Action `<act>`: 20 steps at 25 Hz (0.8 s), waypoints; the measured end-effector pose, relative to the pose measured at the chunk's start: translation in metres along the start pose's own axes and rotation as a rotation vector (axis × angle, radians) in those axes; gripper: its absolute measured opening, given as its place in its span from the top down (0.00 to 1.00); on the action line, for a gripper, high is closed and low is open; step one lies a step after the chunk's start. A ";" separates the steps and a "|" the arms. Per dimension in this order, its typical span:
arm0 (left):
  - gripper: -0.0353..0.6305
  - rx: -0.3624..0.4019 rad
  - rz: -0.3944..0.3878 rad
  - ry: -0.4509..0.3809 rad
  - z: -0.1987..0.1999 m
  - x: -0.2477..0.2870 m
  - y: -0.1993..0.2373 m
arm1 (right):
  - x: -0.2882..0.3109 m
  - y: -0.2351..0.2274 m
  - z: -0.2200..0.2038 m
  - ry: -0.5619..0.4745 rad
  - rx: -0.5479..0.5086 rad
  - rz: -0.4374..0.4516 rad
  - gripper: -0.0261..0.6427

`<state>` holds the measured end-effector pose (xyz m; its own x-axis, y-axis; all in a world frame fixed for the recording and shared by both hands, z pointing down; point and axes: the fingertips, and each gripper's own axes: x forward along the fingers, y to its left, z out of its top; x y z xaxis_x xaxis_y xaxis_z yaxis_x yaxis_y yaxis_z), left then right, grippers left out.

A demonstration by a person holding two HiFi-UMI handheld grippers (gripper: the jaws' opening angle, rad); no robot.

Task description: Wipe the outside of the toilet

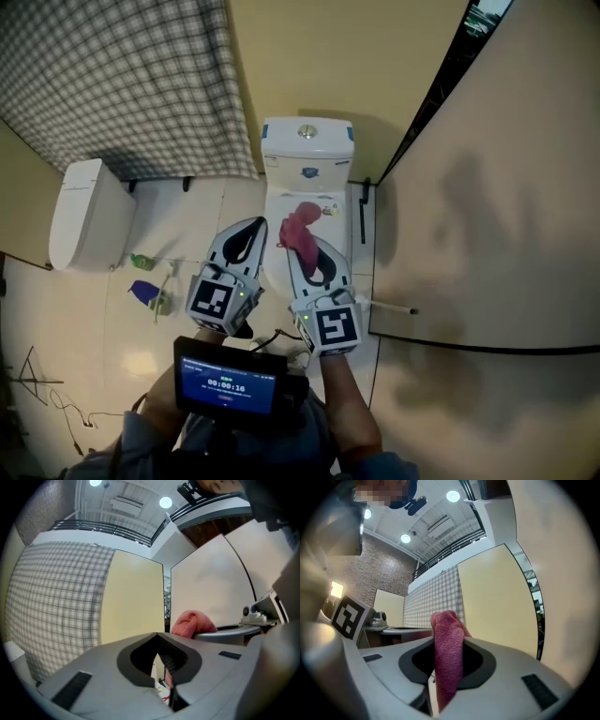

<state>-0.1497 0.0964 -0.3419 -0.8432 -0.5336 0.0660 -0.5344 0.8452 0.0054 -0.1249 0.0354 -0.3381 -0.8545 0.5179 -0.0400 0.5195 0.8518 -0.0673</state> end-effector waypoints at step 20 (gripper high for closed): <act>0.92 -0.014 -0.094 -0.048 0.015 -0.042 0.009 | -0.013 0.051 0.019 -0.003 -0.088 -0.048 0.84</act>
<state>-0.1202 0.1255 -0.3598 -0.7914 -0.6111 0.0166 -0.6107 0.7915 0.0236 -0.0873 0.0707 -0.3602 -0.8782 0.4764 -0.0419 0.4761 0.8792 0.0184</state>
